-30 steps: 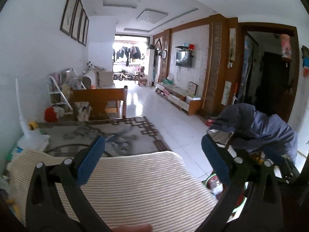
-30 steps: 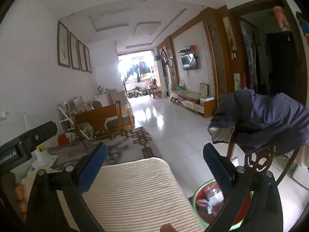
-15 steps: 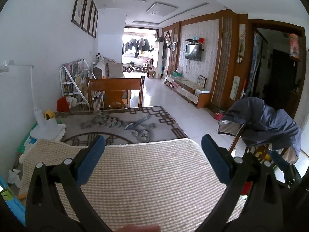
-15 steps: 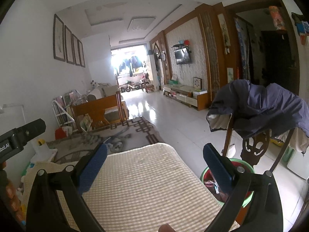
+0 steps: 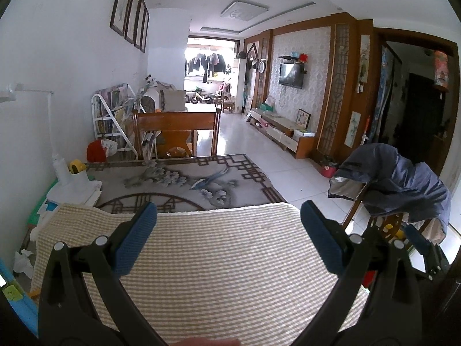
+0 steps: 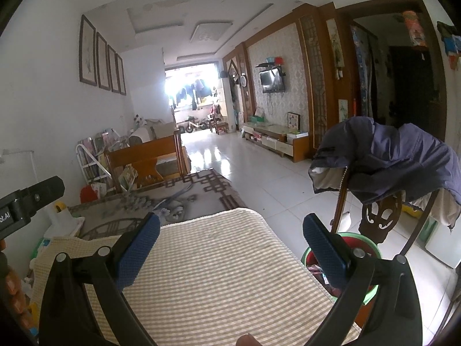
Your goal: Collect trash
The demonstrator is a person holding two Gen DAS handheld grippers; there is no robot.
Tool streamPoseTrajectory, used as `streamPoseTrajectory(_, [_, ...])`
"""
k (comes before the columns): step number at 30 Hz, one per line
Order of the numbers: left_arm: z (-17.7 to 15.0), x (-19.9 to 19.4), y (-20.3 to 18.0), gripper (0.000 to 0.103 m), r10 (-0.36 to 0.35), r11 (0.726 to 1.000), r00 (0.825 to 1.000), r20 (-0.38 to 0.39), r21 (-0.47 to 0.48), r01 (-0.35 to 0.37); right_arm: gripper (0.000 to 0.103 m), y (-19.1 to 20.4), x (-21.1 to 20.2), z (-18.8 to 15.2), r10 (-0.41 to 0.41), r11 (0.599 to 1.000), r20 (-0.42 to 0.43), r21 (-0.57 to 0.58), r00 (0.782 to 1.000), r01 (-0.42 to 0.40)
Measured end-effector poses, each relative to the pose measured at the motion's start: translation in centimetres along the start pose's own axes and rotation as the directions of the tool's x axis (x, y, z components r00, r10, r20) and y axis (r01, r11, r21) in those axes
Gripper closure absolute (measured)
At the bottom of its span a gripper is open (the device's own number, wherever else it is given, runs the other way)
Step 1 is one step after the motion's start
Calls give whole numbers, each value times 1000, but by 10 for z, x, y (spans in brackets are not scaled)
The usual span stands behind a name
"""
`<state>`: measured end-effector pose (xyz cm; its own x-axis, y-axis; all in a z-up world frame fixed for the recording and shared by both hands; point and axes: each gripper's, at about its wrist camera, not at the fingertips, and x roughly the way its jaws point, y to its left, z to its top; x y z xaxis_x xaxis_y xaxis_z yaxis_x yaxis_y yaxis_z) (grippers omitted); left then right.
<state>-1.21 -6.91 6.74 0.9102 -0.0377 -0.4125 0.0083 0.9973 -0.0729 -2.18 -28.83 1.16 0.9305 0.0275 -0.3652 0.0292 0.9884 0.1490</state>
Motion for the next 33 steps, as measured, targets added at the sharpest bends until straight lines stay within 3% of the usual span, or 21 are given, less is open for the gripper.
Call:
streamPoseTrajectory(23, [-2,28,3,5,2,1000,999,-52,-2,-2,7,-2,29,-3,0,1000,-66,-21,998,-2])
streamPoseTrajectory(28, [-6,41,3,5,-9,1000,996,-90,2,9,7,-2,50,-10,14,999,-122,-35,992,-18])
streamPoseTrajectory(33, [-18,55,16,5,60,998,992,-111,-15,-62,7,5,100,-38,22,994,-228,-103,973,-46])
